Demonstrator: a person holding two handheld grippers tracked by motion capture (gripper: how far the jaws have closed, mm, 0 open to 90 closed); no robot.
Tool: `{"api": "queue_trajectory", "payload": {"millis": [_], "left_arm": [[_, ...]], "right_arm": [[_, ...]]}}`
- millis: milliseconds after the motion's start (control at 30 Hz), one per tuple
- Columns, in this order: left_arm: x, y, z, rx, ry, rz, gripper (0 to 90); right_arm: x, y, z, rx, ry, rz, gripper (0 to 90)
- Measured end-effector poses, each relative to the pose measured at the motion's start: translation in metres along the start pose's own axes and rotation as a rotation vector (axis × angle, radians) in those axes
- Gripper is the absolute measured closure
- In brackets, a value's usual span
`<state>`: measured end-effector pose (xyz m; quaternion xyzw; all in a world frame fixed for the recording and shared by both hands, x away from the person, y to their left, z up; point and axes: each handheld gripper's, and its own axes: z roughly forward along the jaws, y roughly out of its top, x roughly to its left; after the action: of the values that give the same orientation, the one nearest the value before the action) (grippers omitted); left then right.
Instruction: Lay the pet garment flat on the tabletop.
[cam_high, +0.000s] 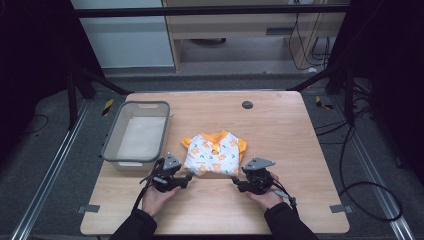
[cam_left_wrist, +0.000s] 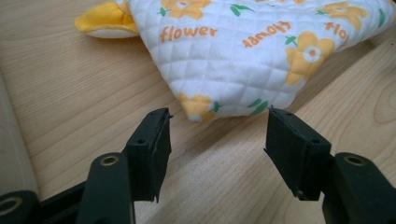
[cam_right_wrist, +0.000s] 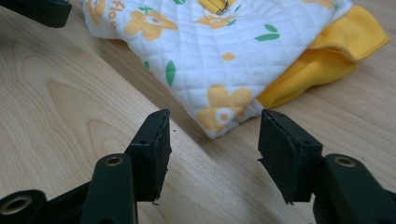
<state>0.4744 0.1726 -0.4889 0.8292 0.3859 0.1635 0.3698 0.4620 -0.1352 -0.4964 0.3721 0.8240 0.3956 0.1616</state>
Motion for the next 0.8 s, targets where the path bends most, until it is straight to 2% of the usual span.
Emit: {"api": "queue_trajectory", "payload": {"millis": [100,233,367,567,800], "left_arm": [[0.0014,0.0001,0.0039,0.006,-0.030,-0.013,45.8],[0.0026,0.0005,0.0066,-0.001,-0.043,-0.032,53.0],[0.0061,0.0004,0.0076,0.004,-0.066,-0.066,64.1],[0.0076,0.0008,0.0076,0.003,-0.076,-0.069,85.3],[0.0059,0.0031,0.0004,-0.014,-0.086,-0.048,89.3]], "right_arm": [[0.0005,0.0006,0.0049,0.003,0.017,0.010,46.2],[0.0014,0.0007,0.0087,0.015,0.022,0.011,52.4],[0.0019,0.0003,0.0103,0.022,0.014,0.002,63.5],[0.0013,0.0018,0.0086,0.023,0.022,0.005,82.0],[0.0010,0.0047,0.0006,0.007,0.050,0.012,86.0]]}}
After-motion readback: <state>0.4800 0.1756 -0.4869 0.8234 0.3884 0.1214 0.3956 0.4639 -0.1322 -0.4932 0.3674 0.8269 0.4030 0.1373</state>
